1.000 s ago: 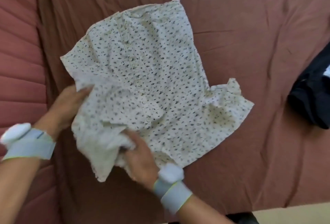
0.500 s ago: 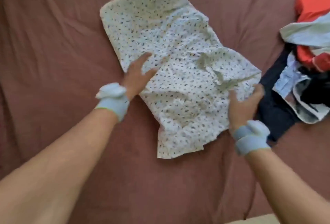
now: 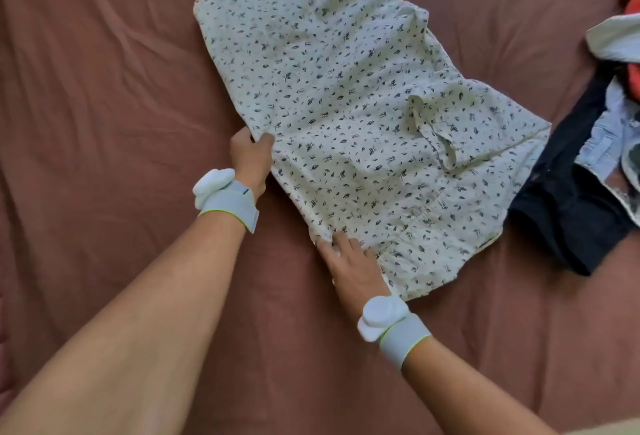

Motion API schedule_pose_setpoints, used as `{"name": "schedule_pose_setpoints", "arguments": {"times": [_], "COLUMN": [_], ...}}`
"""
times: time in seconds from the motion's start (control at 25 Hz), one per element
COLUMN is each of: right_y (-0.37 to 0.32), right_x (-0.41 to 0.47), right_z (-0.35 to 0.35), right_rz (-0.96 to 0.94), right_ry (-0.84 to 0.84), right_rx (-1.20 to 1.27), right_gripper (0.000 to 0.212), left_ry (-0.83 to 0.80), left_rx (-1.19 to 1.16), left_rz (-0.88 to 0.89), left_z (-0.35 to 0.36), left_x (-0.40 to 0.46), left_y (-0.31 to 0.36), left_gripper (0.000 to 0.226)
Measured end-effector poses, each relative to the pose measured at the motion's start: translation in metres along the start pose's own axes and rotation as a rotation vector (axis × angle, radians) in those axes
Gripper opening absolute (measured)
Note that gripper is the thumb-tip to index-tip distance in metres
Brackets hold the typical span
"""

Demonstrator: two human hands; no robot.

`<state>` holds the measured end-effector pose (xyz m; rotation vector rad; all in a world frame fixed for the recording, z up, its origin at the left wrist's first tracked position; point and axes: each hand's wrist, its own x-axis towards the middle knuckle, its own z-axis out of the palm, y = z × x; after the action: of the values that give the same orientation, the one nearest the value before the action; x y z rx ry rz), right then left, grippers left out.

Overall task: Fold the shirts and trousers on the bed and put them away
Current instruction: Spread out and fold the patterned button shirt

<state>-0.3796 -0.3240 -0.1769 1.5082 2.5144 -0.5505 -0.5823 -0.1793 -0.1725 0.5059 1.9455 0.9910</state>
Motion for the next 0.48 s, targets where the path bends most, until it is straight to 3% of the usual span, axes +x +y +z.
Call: {"name": "schedule_pose_setpoints", "arguments": {"times": [0.08,0.16,0.24,0.32,0.4,0.44,0.48], "right_y": [0.0,-0.006,0.005,0.038,0.064,0.07,0.069], "right_x": [-0.006,-0.02,-0.034,-0.041,-0.046,-0.048,-0.047], "right_z": [-0.007,-0.025,-0.038,-0.048,-0.062,-0.067,-0.071], "right_rz": [-0.133,-0.282,-0.302,-0.132,0.004,0.025,0.023], "right_ry": [-0.07,-0.361,-0.626,-0.786,-0.912,-0.959,-0.983], "right_rx": [0.098,0.123,0.037,-0.142,-0.322,-0.365,-0.372], "right_gripper": [0.06,0.057,0.044,0.03,0.03,0.03,0.028], "left_ry": [0.111,0.225,0.258,-0.026,-0.487,-0.663,-0.675], "left_rx": [0.102,0.195,0.267,0.249,0.372,0.492,0.579], "left_rz": [0.096,0.09,-0.029,-0.21,-0.338,-0.288,-0.167], "left_z": [-0.035,-0.078,-0.098,-0.086,-0.081,-0.087,-0.097], "left_x": [-0.021,-0.059,-0.115,-0.177,-0.224,-0.232,-0.228], "left_y": [-0.007,-0.034,-0.067,-0.1,-0.115,-0.118,-0.118], "left_gripper": [0.017,0.021,0.024,0.021,0.018,0.018,0.018]}}
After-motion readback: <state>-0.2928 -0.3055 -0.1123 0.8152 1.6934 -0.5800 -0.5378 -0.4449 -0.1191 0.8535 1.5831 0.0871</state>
